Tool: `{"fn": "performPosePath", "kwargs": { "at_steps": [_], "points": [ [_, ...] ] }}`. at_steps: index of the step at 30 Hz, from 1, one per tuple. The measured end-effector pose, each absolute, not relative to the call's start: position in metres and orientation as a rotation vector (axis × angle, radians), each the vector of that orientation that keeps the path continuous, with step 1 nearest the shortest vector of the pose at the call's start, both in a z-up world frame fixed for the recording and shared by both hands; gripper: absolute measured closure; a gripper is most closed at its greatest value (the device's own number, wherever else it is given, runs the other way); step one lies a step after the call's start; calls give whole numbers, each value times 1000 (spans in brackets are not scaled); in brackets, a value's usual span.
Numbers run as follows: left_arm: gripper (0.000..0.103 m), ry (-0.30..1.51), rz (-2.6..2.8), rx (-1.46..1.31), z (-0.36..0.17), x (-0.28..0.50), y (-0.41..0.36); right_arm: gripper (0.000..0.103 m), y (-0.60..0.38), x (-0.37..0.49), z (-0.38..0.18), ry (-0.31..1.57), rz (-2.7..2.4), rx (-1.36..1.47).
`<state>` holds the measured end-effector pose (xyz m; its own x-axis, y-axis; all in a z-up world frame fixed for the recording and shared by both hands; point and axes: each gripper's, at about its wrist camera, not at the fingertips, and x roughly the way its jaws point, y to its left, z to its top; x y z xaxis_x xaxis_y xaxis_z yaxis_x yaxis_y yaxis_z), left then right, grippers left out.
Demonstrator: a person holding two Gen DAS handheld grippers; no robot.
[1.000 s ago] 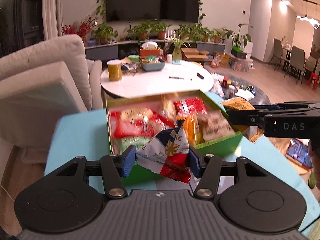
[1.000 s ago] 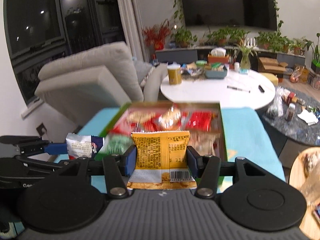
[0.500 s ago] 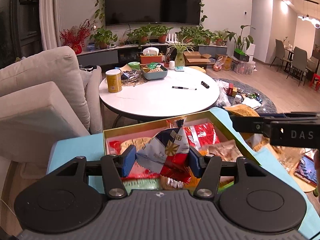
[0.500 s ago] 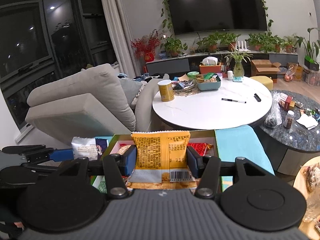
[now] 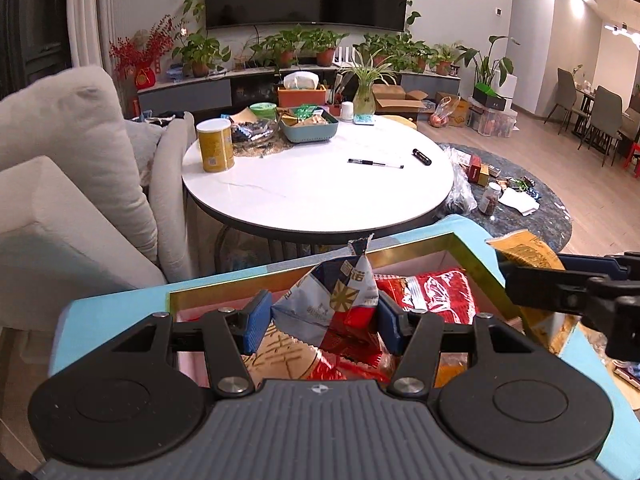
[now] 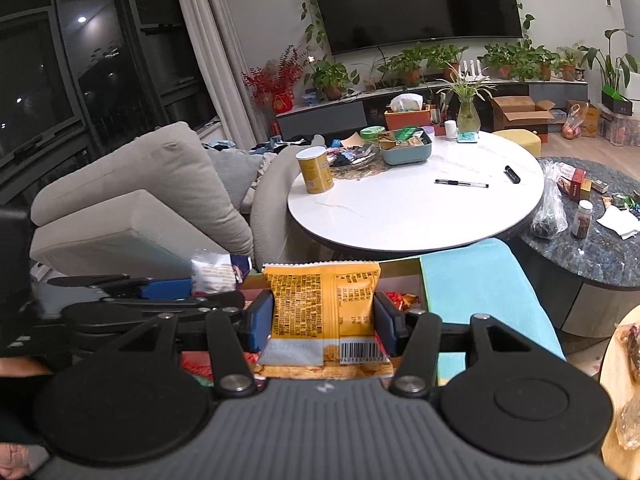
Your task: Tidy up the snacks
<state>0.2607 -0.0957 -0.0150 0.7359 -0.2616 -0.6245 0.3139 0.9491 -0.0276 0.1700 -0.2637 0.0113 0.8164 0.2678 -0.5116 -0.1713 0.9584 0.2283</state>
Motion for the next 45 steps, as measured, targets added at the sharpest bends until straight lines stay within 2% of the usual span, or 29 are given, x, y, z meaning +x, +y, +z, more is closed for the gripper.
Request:
{"fn": "performPosePath", "kwargs": {
  "at_steps": [14, 20, 23, 28, 32, 45],
  "points": [
    [47, 716, -301, 75, -46, 284, -102, 17, -266, 192, -8, 622, 222, 200],
    [43, 696, -305, 82, -39, 275, -99, 17, -266, 196, -11, 636, 219, 215],
    [37, 669, -296, 81, -33, 267, -95, 17, -265, 198, -11, 634, 219, 215],
    [35, 645, -289, 89, -28, 253, -83, 16, -264, 200, -10, 632, 221, 220],
    [29, 617, -260, 76, -26, 237, -67, 16, -262, 200, -9, 628, 230, 219],
    [23, 591, -243, 73, -17, 199, -53, 16, -261, 184, 1, 580, 199, 238]
  ]
}}
